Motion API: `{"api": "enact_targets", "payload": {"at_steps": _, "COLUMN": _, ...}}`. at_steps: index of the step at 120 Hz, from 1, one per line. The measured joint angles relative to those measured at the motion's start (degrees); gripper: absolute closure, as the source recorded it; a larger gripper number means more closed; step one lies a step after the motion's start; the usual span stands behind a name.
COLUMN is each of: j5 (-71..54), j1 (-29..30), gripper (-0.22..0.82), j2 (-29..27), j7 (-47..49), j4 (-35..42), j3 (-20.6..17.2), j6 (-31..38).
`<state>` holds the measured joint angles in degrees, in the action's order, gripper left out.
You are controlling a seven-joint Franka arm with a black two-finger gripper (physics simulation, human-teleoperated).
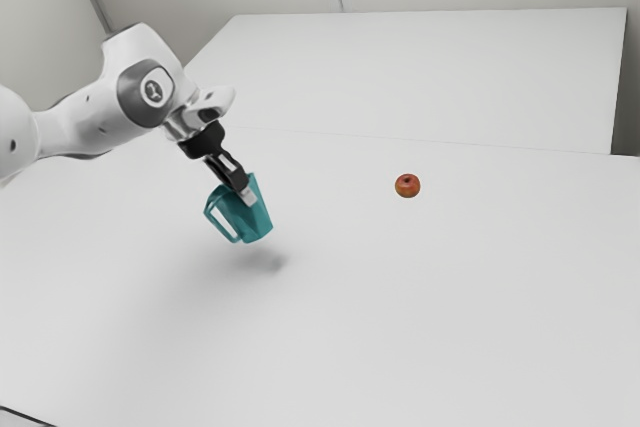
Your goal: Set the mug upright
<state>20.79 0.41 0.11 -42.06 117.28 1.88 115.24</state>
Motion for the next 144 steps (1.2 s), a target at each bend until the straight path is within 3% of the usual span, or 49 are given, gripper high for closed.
{"api": "enact_targets", "payload": {"at_steps": 30, "j5": -9.9, "j1": -0.7, "gripper": 0.78, "j2": -3.7, "j7": 10.7, "j4": 2.9, "j3": -3.8, "j6": 1.0}}
{"api": "enact_targets", "payload": {"at_steps": 64, "j5": -16.5, "j1": 1.1, "gripper": 0.78, "j2": -6.4, "j7": 21.6, "j4": 10.5, "j3": -6.8, "j6": 7.9}}
{"api": "enact_targets", "payload": {"at_steps": 144, "j5": -26.2, "j1": 0.7, "gripper": 0.78, "j2": -6.4, "j7": 39.0, "j4": 17.8, "j3": -8.5, "j6": 23.3}}
